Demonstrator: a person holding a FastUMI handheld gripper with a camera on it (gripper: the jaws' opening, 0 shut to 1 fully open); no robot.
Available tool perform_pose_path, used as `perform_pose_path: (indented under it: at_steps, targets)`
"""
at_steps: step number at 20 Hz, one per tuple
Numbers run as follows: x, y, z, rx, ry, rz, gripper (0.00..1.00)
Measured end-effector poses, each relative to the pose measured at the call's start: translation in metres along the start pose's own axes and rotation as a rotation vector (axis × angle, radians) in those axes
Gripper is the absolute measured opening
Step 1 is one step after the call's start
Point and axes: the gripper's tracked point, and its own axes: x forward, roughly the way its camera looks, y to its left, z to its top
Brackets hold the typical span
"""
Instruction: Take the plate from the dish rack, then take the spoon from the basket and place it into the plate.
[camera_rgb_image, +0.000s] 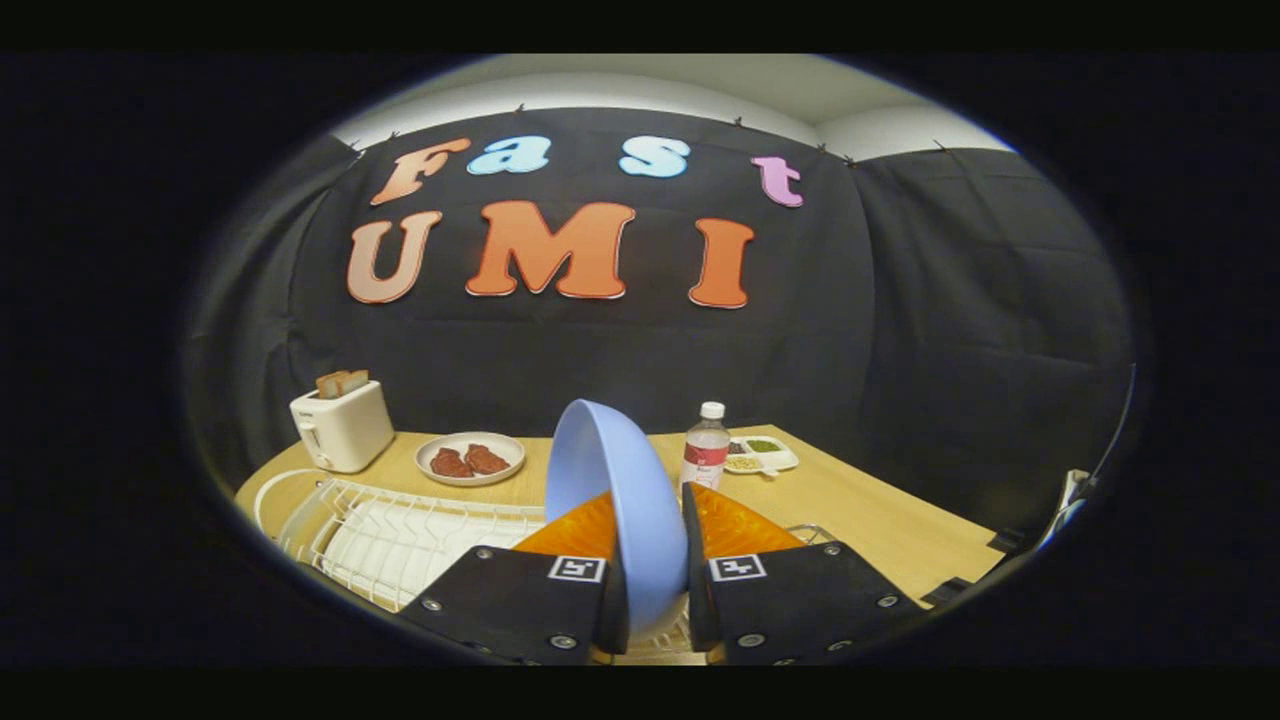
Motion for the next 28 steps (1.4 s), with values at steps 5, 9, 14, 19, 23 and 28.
perform_pose_path:
  at_steps: [5,9,14,19,23,28]
  targets:
    - [-0.028,0.001,-0.018,0.129,0.067,0.092,0.23]
    - [-0.057,0.004,-0.031,0.208,0.119,0.175,0.24]
    - [-0.1,0.008,-0.047,0.298,0.163,0.275,0.23]
    - [-0.134,0.005,-0.068,0.374,0.199,0.342,0.23]
    - [-0.151,-0.001,-0.092,0.428,0.23,0.371,0.24]
    - [-0.16,-0.006,-0.125,0.476,0.28,0.374,0.23]
